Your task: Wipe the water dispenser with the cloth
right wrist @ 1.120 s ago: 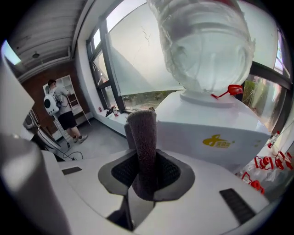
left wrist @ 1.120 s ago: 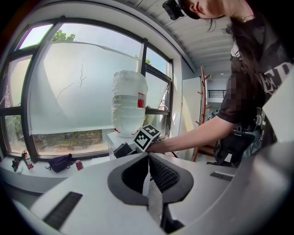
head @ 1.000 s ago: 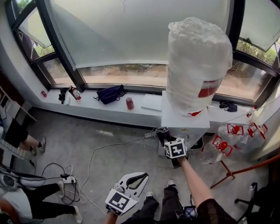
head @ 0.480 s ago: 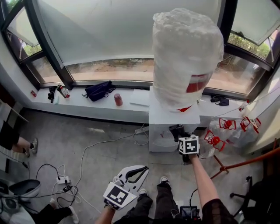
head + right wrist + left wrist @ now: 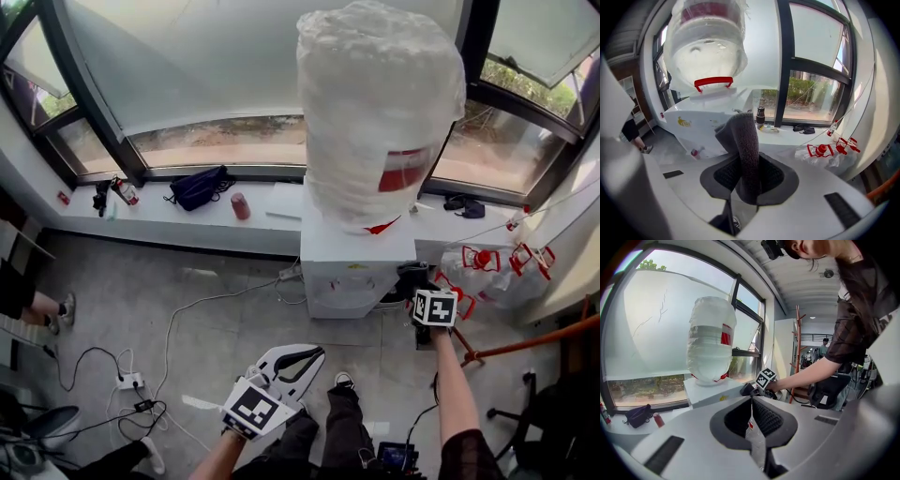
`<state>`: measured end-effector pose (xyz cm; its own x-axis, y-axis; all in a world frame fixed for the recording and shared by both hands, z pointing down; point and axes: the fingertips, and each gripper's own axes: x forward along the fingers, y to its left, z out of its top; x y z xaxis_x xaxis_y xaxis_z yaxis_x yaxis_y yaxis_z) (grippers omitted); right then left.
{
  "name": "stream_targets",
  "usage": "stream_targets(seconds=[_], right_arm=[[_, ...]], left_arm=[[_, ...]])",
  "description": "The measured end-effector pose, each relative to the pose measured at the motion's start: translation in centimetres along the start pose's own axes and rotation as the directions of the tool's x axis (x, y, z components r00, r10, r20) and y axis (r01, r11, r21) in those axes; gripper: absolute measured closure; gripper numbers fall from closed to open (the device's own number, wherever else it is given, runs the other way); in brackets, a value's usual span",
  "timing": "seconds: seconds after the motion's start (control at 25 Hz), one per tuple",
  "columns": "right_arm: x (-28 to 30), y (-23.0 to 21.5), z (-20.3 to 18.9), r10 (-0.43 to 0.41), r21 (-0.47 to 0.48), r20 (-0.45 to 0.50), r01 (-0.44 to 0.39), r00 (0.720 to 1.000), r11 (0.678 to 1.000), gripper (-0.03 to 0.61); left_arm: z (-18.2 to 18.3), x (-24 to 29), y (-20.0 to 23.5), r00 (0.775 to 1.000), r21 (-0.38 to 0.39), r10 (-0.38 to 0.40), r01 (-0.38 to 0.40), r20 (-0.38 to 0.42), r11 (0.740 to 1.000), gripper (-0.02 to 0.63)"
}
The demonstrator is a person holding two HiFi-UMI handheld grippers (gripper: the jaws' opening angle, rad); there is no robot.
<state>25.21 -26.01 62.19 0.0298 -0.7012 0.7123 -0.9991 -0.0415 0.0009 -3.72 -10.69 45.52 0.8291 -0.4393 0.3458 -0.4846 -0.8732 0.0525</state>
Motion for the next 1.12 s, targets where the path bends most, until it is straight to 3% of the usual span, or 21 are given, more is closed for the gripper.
stream_targets(seconds=[0.12, 0.24, 0.6, 0.92, 1.12], right_arm=[[-0.5, -0.4, -0.8, 0.002, -0.011, -0.003, -0.002, 1.0, 1.0, 0.477], [-0.3, 1.5, -3.1, 0.057, -0.029, -0.027, -0.058, 0.998, 0.998, 0.477], [2.2, 11.7, -9.7, 0.2, -0.132, -0.115, -0.215, 0.973, 0.968, 0.477], [7.3, 20.3, -12.1, 0.298, -0.161, -0.133, -0.317, 0.945, 0.935, 0.477], [11.0, 23.8, -12.5, 0.308, -0.18, -0.135, -0.329, 0.942, 0.927, 0.477]], left_arm=[[0.0, 0.7, 0.3, 1.0, -0.001, 0.004, -0.004, 0.002, 1.0, 0.597], [-0.3, 0.8, 1.0, 1.0, -0.008, 0.019, -0.019, 0.001, 1.0, 0.597], [-3.1, -0.5, 3.4, 0.997, -0.041, 0.079, -0.079, -0.007, 0.996, 0.596], [-7.8, -2.9, 6.0, 0.986, -0.077, 0.158, -0.161, -0.044, 0.984, 0.596], [-10.1, -2.9, 7.4, 0.981, -0.096, 0.184, -0.19, -0.067, 0.977, 0.597]])
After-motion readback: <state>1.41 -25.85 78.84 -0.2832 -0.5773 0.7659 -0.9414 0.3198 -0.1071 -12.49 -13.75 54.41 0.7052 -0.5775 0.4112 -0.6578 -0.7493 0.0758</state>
